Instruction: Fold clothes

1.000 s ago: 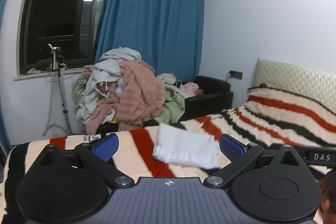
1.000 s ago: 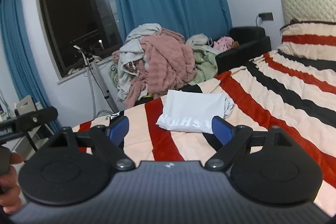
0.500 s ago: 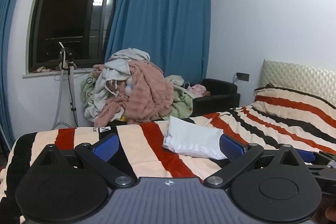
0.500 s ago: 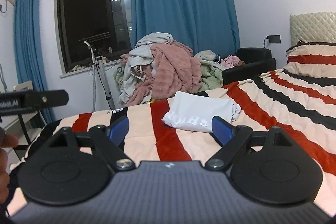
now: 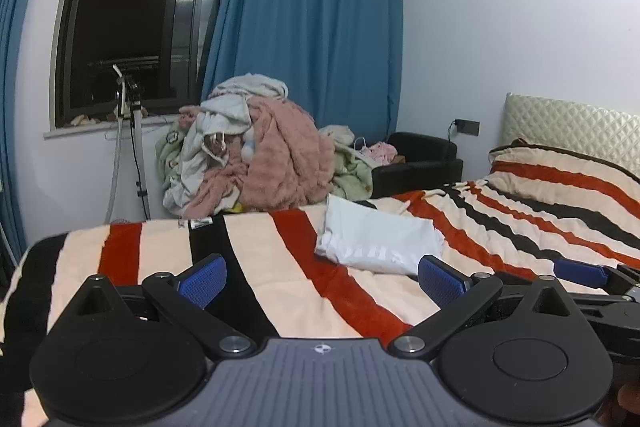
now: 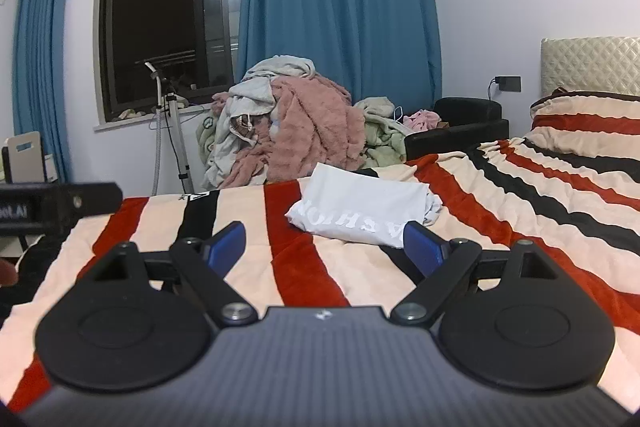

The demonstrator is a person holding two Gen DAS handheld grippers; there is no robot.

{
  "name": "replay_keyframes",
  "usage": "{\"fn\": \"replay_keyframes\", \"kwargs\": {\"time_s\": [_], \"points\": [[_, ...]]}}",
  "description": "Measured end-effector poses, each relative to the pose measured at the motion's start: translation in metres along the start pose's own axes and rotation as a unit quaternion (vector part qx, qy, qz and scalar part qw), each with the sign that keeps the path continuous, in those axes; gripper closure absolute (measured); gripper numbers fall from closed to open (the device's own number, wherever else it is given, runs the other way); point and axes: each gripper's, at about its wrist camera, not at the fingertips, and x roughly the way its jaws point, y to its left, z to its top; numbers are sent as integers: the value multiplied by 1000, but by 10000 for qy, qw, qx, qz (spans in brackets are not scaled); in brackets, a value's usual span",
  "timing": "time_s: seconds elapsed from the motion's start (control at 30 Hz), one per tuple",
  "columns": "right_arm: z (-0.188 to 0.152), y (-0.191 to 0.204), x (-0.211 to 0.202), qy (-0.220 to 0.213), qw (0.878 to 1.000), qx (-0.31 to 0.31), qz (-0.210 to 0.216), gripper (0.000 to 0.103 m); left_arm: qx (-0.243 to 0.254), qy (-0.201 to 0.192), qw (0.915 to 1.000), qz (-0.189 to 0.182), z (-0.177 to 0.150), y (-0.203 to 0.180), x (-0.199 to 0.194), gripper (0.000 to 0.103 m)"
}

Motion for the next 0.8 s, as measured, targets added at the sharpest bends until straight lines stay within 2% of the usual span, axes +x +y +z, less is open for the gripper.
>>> {"fn": "replay_keyframes", "kwargs": {"time_s": [0.2,0.5,0.8], "points": [[-1,0,2,61,10000,11,-5,16,-7,13,10000,51,-2,1,5,0],[-1,-2,1,65,9999,145,8,16,-141,127,9998,-88,-3,4,4,0],[-2,1,3,93,9999,108,-27,16,-51,208,9997,-77,-5,0,3,0]]}}
